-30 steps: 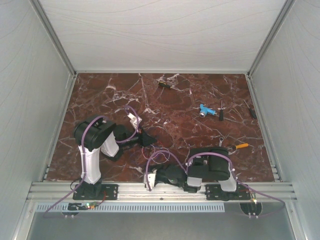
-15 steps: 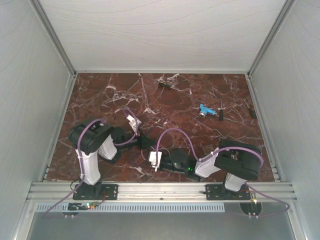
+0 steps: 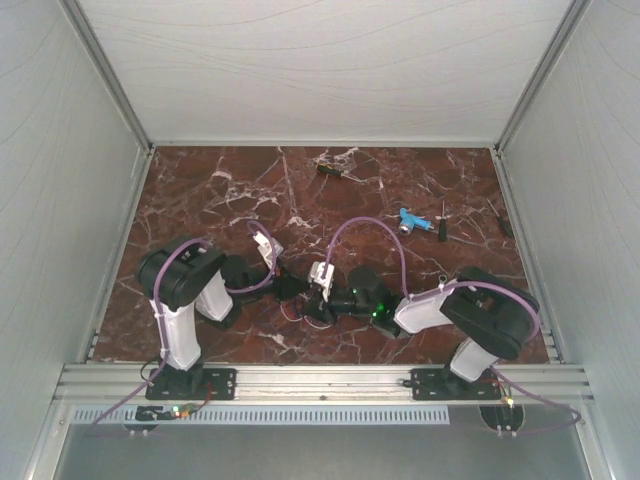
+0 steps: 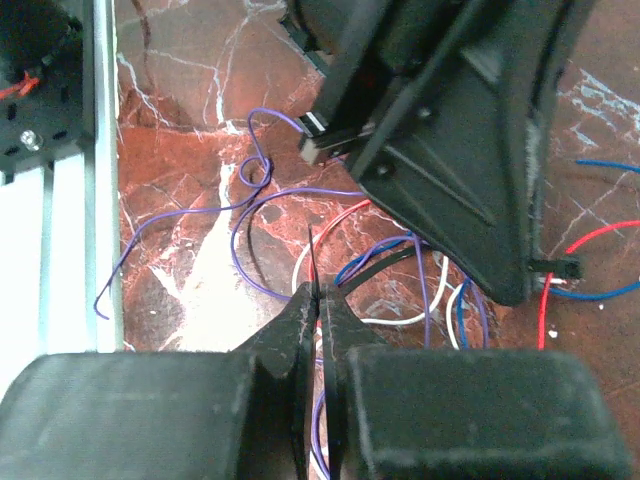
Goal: Zip-tie the wires
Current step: Tie the cable at the center of the board.
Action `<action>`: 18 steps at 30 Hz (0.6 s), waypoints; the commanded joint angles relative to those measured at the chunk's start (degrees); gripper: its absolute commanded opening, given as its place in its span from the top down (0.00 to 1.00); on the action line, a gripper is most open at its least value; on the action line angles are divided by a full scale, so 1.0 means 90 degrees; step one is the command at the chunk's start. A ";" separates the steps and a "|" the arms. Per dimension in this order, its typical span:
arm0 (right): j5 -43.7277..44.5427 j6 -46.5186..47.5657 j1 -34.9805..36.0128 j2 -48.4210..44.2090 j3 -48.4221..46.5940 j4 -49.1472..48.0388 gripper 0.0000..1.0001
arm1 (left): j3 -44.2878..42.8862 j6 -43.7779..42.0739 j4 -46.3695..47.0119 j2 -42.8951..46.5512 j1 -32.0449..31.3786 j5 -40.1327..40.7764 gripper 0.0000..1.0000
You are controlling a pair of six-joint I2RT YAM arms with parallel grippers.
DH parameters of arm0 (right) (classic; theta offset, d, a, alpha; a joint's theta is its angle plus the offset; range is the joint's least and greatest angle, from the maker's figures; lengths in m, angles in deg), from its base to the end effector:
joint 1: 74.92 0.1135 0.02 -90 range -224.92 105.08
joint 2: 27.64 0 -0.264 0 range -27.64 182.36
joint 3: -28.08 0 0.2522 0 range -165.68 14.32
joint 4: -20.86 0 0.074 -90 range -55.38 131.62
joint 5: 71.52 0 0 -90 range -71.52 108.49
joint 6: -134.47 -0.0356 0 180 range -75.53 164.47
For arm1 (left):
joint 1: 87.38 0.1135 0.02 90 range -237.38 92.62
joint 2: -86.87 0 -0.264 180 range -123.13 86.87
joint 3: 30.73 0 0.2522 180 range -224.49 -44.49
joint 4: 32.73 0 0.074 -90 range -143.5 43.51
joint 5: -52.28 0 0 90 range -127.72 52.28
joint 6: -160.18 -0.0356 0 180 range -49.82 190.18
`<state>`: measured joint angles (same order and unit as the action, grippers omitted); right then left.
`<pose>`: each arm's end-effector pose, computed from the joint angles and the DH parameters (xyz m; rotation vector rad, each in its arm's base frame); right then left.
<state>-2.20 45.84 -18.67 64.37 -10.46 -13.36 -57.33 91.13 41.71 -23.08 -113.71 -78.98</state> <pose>0.1455 0.2404 0.1393 -1.1873 1.6228 0.9753 0.2036 -0.1270 0.0955 0.6482 1.7299 -1.2096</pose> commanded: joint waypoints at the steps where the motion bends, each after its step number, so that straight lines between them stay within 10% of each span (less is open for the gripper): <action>1: -0.1180 -0.0983 -0.0489 -0.0008 -0.0169 0.0115 1.00 | 0.0053 -0.0480 0.1860 0.0192 -0.0044 -0.0319 1.00; 18: -0.4004 -0.3404 -0.1571 0.1082 -0.0818 -0.0861 1.00 | 0.0109 -0.0917 0.1870 0.0596 -0.0034 -0.0248 1.00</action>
<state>-29.98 22.41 -30.45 72.44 -15.88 -16.29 -56.30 86.10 41.73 -18.92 -113.71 -80.59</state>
